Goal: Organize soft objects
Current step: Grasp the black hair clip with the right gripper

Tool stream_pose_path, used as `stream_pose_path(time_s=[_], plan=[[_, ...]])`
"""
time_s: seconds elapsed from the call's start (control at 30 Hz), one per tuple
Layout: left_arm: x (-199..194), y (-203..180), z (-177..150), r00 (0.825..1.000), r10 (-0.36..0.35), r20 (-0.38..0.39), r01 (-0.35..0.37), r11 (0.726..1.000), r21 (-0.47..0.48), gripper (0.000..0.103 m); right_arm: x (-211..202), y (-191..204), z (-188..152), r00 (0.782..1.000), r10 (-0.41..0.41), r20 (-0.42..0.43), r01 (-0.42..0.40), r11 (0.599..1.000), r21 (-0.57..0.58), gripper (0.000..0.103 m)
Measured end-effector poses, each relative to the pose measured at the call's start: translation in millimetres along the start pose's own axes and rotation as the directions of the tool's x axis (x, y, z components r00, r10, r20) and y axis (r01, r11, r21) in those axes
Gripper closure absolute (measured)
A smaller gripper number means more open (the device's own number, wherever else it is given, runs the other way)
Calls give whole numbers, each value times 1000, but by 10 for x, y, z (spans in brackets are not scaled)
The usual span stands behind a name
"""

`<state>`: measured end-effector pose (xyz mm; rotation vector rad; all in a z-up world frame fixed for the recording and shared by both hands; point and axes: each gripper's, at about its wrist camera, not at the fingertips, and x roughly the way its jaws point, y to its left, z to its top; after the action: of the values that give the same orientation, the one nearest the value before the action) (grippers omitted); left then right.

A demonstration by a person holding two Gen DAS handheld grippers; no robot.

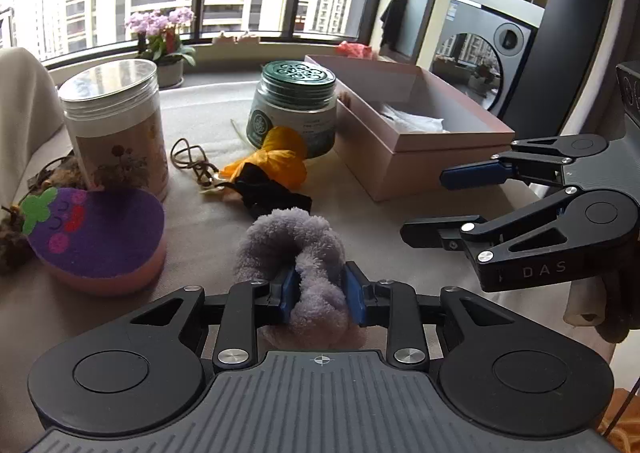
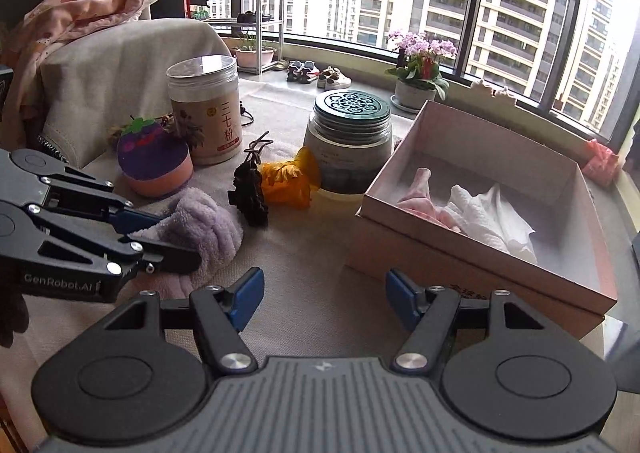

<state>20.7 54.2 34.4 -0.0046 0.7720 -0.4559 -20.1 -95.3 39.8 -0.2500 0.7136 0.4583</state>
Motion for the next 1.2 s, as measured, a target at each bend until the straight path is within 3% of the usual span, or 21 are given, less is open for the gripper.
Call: stream_pose_path(time_s=[0.23,0.33,0.47,0.6,0.73,0.83,1.07,1.2], plan=[[-26,16,-31,1000,-9,17,9,1000,-24,76,-102,67,145,999,9,41,-8,1000,-24,35],[-77,90,-61,1000,-24,12,25,994,-105,81,-87,146,281,997,33,66,-29,998,-52,37],[-149,149,-124,999,-46,21,48,987,-152,83,121,321,480,996,86,27,-82,990,-118,62],[-179,131,-191,998,-55,16,57,988,-141,83,425,460,635,996,85,-19,-87,987,-139,69],[-197,144,-215,998,-65,26,68,987,-148,83,742,536,708,993,86,-86,-97,986,-133,69],[-197,156,-222,997,-76,27,79,986,-148,83,843,535,697,989,90,-120,-104,987,-124,79],[-247,8,-197,993,-119,21,120,987,-105,84,241,328,563,990,120,-69,-125,989,-79,81],[-268,-197,-150,989,-147,0,147,987,-61,84,-187,91,346,997,71,-38,-72,996,-47,81]])
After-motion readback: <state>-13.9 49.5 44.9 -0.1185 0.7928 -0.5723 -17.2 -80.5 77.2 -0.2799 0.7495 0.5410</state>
